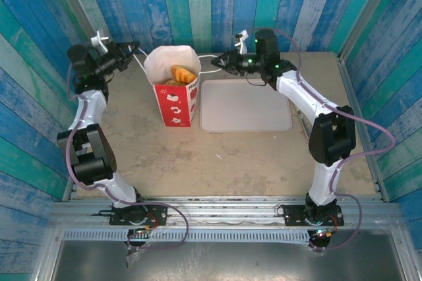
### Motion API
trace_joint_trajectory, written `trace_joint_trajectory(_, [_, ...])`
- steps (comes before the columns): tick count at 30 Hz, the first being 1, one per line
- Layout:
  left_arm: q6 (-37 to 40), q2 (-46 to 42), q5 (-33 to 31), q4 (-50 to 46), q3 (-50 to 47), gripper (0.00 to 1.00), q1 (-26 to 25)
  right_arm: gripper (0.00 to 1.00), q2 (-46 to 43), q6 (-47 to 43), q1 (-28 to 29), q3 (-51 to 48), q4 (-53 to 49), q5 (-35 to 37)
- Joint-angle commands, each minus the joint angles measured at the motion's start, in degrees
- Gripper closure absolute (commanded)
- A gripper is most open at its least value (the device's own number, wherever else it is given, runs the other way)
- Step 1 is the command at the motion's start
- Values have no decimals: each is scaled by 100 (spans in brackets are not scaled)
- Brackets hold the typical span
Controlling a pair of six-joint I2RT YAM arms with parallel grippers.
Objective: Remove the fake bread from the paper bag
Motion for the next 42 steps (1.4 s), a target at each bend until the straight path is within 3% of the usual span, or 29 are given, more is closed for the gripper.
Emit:
trace_joint_trajectory(1, [474, 63, -4, -434, 441, 96, 20, 85, -27, -109, 20, 267, -129, -94])
trace_joint_trajectory(6, [669, -61, -105, -766, 681, 96, 69, 94, 9, -141, 37, 467, -231, -162])
trace_joint_trajectory(10, [790, -162, -291, -1041, 894, 97, 226, 94, 163, -131, 127, 701, -276, -171])
trace_joint_trajectory(16, [1543, -209, -333, -2384, 1576, 99, 600, 95, 770, 92, 583, 1418, -195, -176])
trace_joint_trajectory(21, [1716, -210, -201, -2851, 2010, 100, 949, 95, 1412, 468, 961, 2118, 123, -210])
trace_joint_trajectory(24, [2235, -188, -263, -3570, 2363, 100, 1068, 95, 1760, 836, 1178, 2302, 529, -301])
trace_joint_trajectory(33, [2806, -406, -312, -3852, 1498, 100, 1016, 94, 1779, 906, 1156, 1358, 896, -144])
trace_joint_trajectory(38, [3451, -413, -444, -4297, 1201, 100, 503, 94, 1413, 720, 1075, 347, 1021, -31])
trace_joint_trajectory(42, [3392, -382, -530, -4143, 1106, 100, 98, 94, 1133, 578, 810, -335, 1087, 70])
